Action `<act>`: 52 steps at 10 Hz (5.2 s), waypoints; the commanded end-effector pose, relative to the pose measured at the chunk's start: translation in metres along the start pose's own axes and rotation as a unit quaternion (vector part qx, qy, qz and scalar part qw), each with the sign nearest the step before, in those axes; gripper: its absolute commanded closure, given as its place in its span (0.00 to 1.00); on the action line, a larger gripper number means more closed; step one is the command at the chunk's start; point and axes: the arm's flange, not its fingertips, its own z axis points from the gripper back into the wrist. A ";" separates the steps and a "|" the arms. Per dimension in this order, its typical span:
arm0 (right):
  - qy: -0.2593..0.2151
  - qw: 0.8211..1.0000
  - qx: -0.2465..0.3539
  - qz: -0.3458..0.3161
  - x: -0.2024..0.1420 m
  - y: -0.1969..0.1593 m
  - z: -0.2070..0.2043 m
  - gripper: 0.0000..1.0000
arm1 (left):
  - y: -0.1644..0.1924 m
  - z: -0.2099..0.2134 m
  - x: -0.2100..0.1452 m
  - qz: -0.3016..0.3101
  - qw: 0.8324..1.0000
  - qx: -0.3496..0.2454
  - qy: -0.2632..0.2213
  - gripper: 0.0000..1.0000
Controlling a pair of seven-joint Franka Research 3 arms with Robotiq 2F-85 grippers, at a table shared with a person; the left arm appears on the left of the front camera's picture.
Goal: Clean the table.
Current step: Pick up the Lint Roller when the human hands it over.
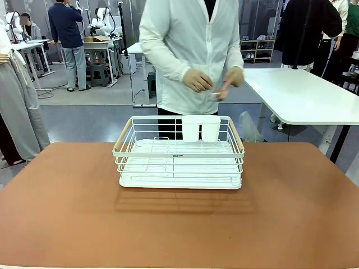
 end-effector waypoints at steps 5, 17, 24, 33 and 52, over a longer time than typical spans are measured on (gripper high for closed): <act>0.000 1.000 0.000 0.001 0.000 0.001 0.000 0.00 | -0.001 0.002 -0.002 0.000 1.000 0.000 -0.002 0.00; 0.000 1.000 0.000 0.001 0.000 0.001 0.000 0.00 | -0.001 0.002 -0.002 0.000 1.000 0.000 -0.002 0.00; 0.000 1.000 0.000 0.001 0.000 0.001 0.000 0.00 | -0.001 0.002 -0.002 0.000 1.000 0.000 -0.002 0.00; 0.000 1.000 0.000 0.001 0.000 0.001 0.000 0.00 | -0.103 -0.084 -0.067 0.101 0.956 0.209 -0.179 0.00; 0.000 1.000 0.000 0.001 0.000 0.001 0.000 0.00 | -0.062 -0.161 -0.053 0.094 0.959 0.197 -0.180 0.34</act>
